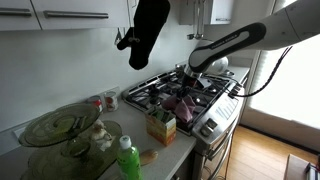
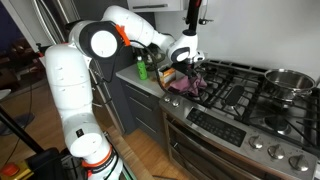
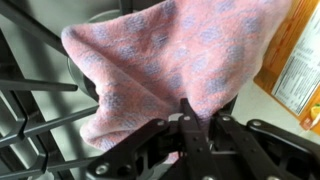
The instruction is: Pick up the pink cloth and wipe the bottom left cooker on the stove, put the pick cloth black onto the borehole
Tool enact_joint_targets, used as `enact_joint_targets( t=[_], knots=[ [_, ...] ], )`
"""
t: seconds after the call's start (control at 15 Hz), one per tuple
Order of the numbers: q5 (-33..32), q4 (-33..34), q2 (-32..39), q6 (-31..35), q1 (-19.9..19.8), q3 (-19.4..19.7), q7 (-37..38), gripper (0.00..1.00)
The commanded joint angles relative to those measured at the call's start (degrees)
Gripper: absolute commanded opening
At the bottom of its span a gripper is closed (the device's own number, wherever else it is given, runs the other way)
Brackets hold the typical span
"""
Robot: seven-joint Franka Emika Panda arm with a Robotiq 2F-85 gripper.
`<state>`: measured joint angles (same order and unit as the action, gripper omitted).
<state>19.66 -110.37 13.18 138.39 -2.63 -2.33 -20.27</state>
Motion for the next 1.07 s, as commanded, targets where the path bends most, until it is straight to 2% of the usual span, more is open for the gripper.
enact_joint_targets(
  t=[0.0, 0.27, 0.4, 0.6, 0.73, 1.0],
  knots=[
    [1.71, -0.67, 2.33, 10.59, -0.88, -1.02, -1.63, 0.04],
    [-6.13, -1.97, 2.80, 18.54, -0.18, 1.01, 2.25, 0.04],
    [-13.92, -2.73, 1.97, 17.90, 0.79, 3.78, 6.21, 0.04],
    [-24.47, -2.72, 0.56, 12.04, 1.52, 7.08, 11.47, 0.04],
    [-25.05, -2.28, -0.46, 5.30, 0.50, 6.03, 10.67, 0.04],
    [-17.99, -1.62, -2.39, -8.07, -0.92, 2.51, 3.64, 0.04]
  ],
)
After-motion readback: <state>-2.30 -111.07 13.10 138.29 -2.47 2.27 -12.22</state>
